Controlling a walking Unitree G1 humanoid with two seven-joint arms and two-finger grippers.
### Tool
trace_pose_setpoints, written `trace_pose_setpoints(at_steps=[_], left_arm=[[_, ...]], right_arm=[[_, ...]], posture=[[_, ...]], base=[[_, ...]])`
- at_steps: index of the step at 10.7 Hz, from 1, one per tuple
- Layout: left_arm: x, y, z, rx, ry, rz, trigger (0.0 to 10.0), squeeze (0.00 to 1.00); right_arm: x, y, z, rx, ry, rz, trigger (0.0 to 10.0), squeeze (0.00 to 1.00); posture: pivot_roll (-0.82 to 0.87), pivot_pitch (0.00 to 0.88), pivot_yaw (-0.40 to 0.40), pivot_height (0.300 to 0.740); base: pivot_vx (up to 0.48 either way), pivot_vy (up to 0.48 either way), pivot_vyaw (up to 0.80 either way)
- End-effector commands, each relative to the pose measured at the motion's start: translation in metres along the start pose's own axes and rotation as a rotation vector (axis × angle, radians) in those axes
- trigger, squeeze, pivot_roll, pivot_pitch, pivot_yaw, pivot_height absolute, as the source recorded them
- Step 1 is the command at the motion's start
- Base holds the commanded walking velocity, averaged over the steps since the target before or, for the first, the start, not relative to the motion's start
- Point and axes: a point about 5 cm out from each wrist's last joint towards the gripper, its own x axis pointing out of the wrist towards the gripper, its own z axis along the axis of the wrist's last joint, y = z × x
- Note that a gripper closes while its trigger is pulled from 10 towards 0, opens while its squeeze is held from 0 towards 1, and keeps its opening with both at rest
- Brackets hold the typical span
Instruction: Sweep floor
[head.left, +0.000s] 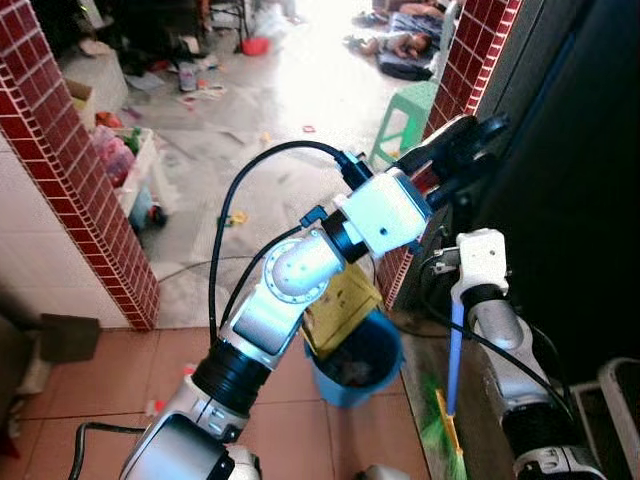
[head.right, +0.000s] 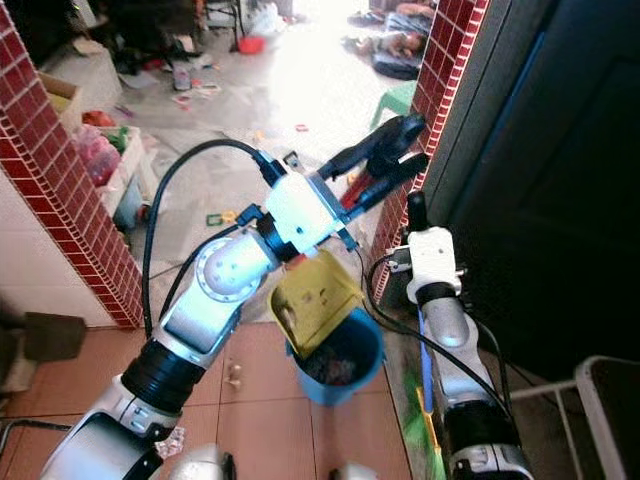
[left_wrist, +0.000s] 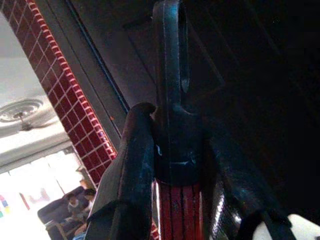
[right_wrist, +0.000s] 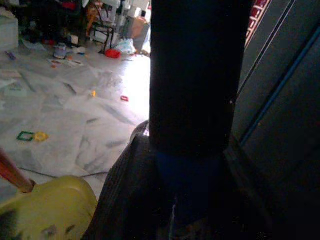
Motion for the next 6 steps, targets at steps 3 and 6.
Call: trace_pose_setpoints(at_steps=[3,6], left_arm=[[0.011,0.012,0.008,-0.234,-0.025,0.12,10.0,0.0],[0.011,0.006,0.01,0.065,-0.042,0.015,10.0,0.0]], right_arm=[[0.005,-0.003,0.007,-0.015,-0.034,-0.007,10.0,0.0],[0.005,-0.002,0.006,-0.019,-0.035,0.002,10.0,0.0]], posture=[[0.0,0.0,-0.054,0.74],[0.0,0.0,-0.056,0.74]], base=[[0.0,0.0,0.0],[0.0,0.0,0.0]])
